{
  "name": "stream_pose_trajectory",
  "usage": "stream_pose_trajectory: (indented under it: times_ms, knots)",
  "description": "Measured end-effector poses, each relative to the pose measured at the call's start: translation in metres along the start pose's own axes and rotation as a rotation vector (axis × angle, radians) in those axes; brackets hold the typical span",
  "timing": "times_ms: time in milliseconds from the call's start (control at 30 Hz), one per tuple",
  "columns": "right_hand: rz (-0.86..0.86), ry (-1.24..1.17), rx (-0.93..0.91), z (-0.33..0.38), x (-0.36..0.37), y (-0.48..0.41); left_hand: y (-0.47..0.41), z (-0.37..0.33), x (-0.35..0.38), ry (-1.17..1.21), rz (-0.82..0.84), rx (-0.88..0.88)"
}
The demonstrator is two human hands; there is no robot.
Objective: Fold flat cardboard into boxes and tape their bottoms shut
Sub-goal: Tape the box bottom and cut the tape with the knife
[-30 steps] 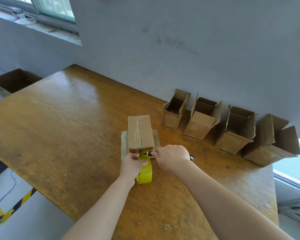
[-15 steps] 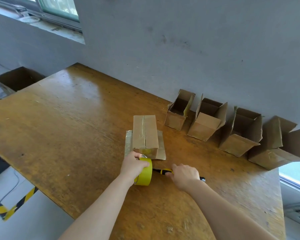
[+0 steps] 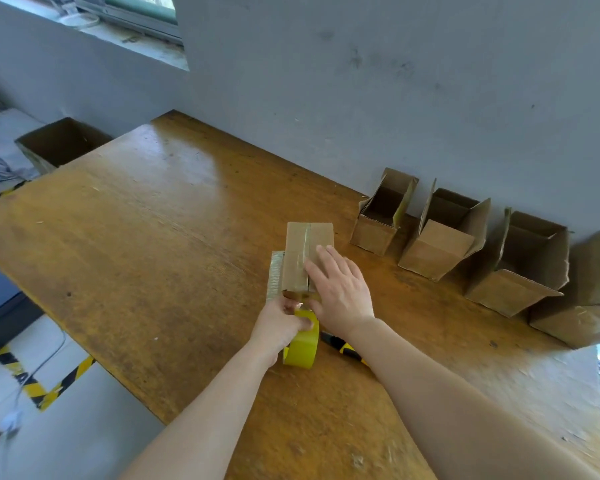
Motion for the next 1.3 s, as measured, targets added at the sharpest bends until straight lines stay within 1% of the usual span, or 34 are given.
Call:
stream_pose_trajectory:
  times_ms: [67,167,300,433,500,567,633,733,800,867,933,1033,1100,1133,1167,1200,1267,1300]
  knots:
    - [0.040,0.056,-0.010,0.000,0.008,-0.005,-0.001,0.000,0.000,-0.005,0.001,-0.008]
    - [0.047,0.116,0.001,0.002,0.012,-0.010,-0.004,-0.003,0.000,0.003,0.020,-0.019]
    - [0.037,0.090,0.044,0.003,0.012,-0.014,-0.008,-0.006,0.001,0.004,0.029,-0.024]
    - [0.047,0.088,0.040,0.004,0.013,-0.017,-0.008,-0.014,0.000,-0.046,0.052,-0.055]
    - [0.051,0.083,0.036,0.005,0.013,-0.019,-0.005,-0.011,0.002,-0.145,0.107,-0.127]
    - [0.049,0.068,0.048,0.005,0.012,-0.021,0.000,-0.006,0.004,-0.216,0.100,-0.147]
    - [0.062,0.050,0.058,0.005,0.012,-0.020,0.003,-0.006,0.003,-0.326,0.088,-0.041]
    - [0.071,0.032,0.064,0.004,0.012,-0.017,0.011,-0.014,0.001,-0.760,0.144,0.158]
    - [0.071,0.023,0.063,0.005,0.011,-0.015,0.016,-0.014,0.001,-1.006,0.252,0.241]
    - [0.076,0.007,0.055,0.005,0.010,-0.012,0.022,-0.011,0.002,-1.158,0.365,0.277]
    - [0.080,-0.016,0.050,0.003,0.010,-0.009,0.026,-0.003,0.003,-1.209,0.434,0.237]
    - [0.085,-0.070,0.054,0.002,0.010,-0.004,0.029,0.014,0.000,-1.200,0.507,0.097]
    - [0.094,-0.104,0.064,0.000,0.011,-0.001,0.031,0.019,-0.003,-1.173,0.475,0.036]
    - [0.093,-0.122,0.078,-0.001,0.012,0.002,0.031,0.020,-0.004,-1.157,0.422,0.047]
    - [0.091,-0.141,0.096,-0.002,0.013,0.004,0.029,0.018,-0.006,-1.138,0.324,0.114]
    - [0.090,-0.160,0.114,-0.003,0.014,0.006,0.026,0.014,-0.008,-1.091,0.171,0.230]
    - [0.106,-0.194,0.135,-0.004,0.016,0.009,0.023,0.002,-0.013,-0.918,-0.153,0.451]
    - [0.126,-0.205,0.140,-0.004,0.018,0.009,0.021,-0.004,-0.015,-0.837,-0.251,0.537]
Point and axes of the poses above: each hand's wrist, its own y-axis away from the middle knuckle, its own x-axis out of the palm, z = x × y, the point moved 1 cm from there along -y, towards the middle knuckle, and after that the axes turned 14 degrees about y, right-handed, at the moved point
